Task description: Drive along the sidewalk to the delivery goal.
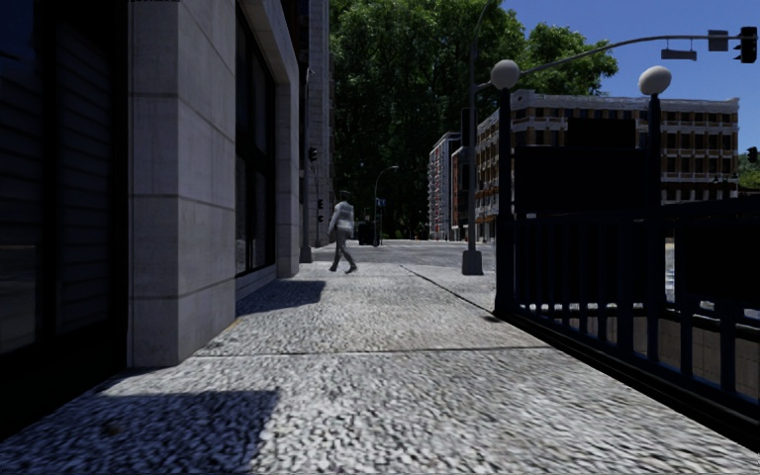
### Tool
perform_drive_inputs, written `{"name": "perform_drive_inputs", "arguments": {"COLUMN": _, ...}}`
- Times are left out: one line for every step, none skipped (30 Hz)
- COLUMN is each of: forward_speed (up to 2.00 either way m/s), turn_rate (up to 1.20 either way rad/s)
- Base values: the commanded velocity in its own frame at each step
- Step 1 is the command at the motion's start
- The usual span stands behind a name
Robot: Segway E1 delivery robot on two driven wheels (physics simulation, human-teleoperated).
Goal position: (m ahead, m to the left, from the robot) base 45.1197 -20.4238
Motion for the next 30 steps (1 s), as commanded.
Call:
{"name": "perform_drive_inputs", "arguments": {"forward_speed": 2.00, "turn_rate": 0.00}}
{"name": "perform_drive_inputs", "arguments": {"forward_speed": 2.00, "turn_rate": 0.00}}
{"name": "perform_drive_inputs", "arguments": {"forward_speed": 2.00, "turn_rate": 0.00}}
{"name": "perform_drive_inputs", "arguments": {"forward_speed": 2.00, "turn_rate": 0.00}}
{"name": "perform_drive_inputs", "arguments": {"forward_speed": 2.00, "turn_rate": 0.00}}
{"name": "perform_drive_inputs", "arguments": {"forward_speed": 2.00, "turn_rate": 0.00}}
{"name": "perform_drive_inputs", "arguments": {"forward_speed": 2.00, "turn_rate": 0.00}}
{"name": "perform_drive_inputs", "arguments": {"forward_speed": 2.00, "turn_rate": 0.00}}
{"name": "perform_drive_inputs", "arguments": {"forward_speed": 2.00, "turn_rate": 0.00}}
{"name": "perform_drive_inputs", "arguments": {"forward_speed": 2.00, "turn_rate": 0.00}}
{"name": "perform_drive_inputs", "arguments": {"forward_speed": 2.00, "turn_rate": 0.00}}
{"name": "perform_drive_inputs", "arguments": {"forward_speed": 2.00, "turn_rate": 0.00}}
{"name": "perform_drive_inputs", "arguments": {"forward_speed": 2.00, "turn_rate": 0.00}}
{"name": "perform_drive_inputs", "arguments": {"forward_speed": 2.00, "turn_rate": 0.00}}
{"name": "perform_drive_inputs", "arguments": {"forward_speed": 2.00, "turn_rate": 0.00}}
{"name": "perform_drive_inputs", "arguments": {"forward_speed": 2.00, "turn_rate": 0.00}}
{"name": "perform_drive_inputs", "arguments": {"forward_speed": 2.00, "turn_rate": 0.00}}
{"name": "perform_drive_inputs", "arguments": {"forward_speed": 2.00, "turn_rate": 0.00}}
{"name": "perform_drive_inputs", "arguments": {"forward_speed": 2.00, "turn_rate": 0.00}}
{"name": "perform_drive_inputs", "arguments": {"forward_speed": 2.00, "turn_rate": 0.00}}
{"name": "perform_drive_inputs", "arguments": {"forward_speed": 2.00, "turn_rate": 0.00}}
{"name": "perform_drive_inputs", "arguments": {"forward_speed": 2.00, "turn_rate": 0.00}}
{"name": "perform_drive_inputs", "arguments": {"forward_speed": 2.00, "turn_rate": 0.00}}
{"name": "perform_drive_inputs", "arguments": {"forward_speed": 2.00, "turn_rate": 0.00}}
{"name": "perform_drive_inputs", "arguments": {"forward_speed": 2.00, "turn_rate": 0.00}}
{"name": "perform_drive_inputs", "arguments": {"forward_speed": 2.00, "turn_rate": 0.00}}
{"name": "perform_drive_inputs", "arguments": {"forward_speed": 2.00, "turn_rate": 0.00}}
{"name": "perform_drive_inputs", "arguments": {"forward_speed": 2.00, "turn_rate": 0.00}}
{"name": "perform_drive_inputs", "arguments": {"forward_speed": 2.00, "turn_rate": 0.00}}
{"name": "perform_drive_inputs", "arguments": {"forward_speed": 2.00, "turn_rate": 0.00}}
